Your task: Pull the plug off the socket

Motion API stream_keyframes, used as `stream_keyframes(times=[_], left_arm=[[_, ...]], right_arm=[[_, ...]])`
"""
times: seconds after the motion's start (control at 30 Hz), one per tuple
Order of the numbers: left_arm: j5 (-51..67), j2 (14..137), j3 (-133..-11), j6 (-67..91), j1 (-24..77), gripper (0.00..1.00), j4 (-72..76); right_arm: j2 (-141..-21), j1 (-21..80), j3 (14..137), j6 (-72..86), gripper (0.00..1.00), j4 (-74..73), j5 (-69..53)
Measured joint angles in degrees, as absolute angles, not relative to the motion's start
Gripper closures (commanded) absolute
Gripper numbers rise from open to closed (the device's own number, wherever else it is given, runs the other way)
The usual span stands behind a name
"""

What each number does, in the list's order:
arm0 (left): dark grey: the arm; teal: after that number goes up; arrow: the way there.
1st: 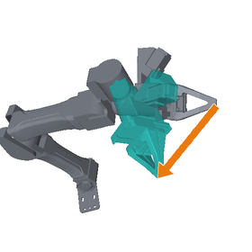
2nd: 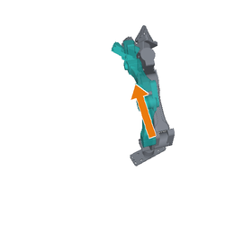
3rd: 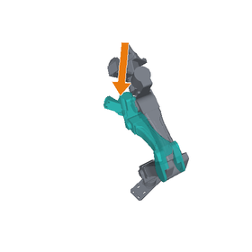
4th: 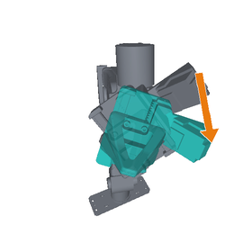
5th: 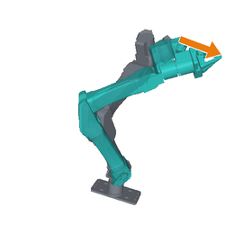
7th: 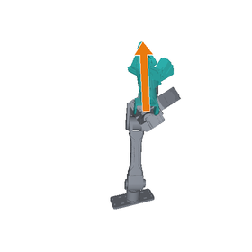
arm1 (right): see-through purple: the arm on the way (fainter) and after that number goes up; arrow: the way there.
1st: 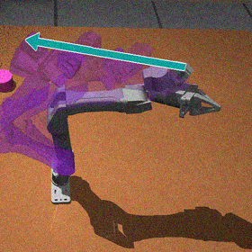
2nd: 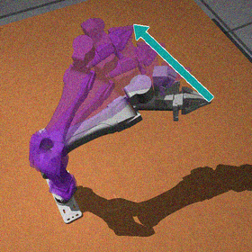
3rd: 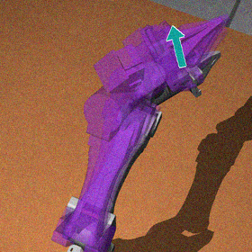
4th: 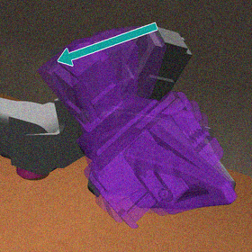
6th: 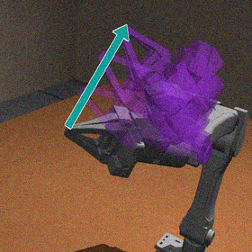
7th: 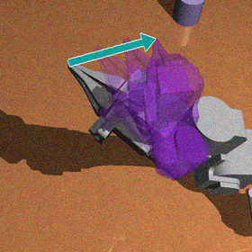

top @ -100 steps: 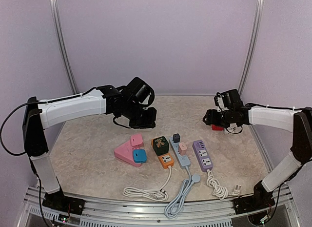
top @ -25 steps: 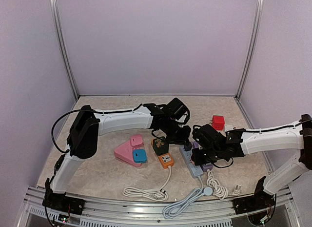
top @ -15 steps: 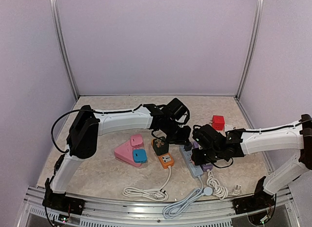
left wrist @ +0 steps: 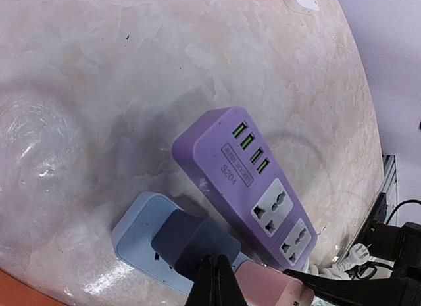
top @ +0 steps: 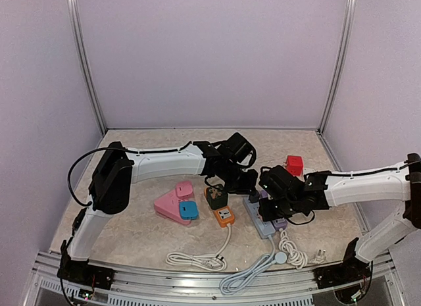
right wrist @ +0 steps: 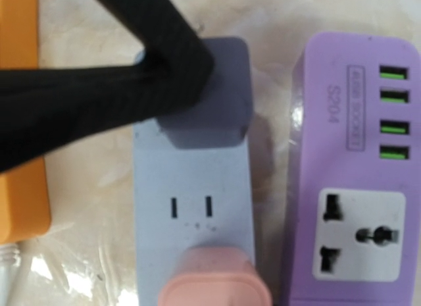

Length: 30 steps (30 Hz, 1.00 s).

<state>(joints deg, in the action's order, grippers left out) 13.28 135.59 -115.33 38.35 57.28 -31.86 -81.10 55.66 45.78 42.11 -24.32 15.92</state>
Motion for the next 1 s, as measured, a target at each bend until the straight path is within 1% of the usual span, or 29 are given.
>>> stream_keyframes(times=[0.17, 0.4, 0.73, 1.0], left_arm=[[13.02, 135.59, -115.13, 38.33, 57.36, 1.0, -31.38], [13.08, 135.35, -114.28, 38.33, 57.39, 1.0, -30.33], [12.84, 134.85, -112.75, 38.35, 57.58, 1.0, -28.42], [12.84, 134.82, -112.6, 38.35, 57.58, 1.0, -28.25]], right_arm=[[-81.1, 55.66, 46.44, 42.15, 0.91, -25.36, 16.25], [-81.45, 54.5, 47.2, 42.5, 0.91, -26.44, 15.14], [-81.54, 51.05, 47.2, 42.65, 0.93, -26.5, 9.15], [-81.54, 51.48, 47.2, 42.52, 0.94, -26.46, 9.76]])
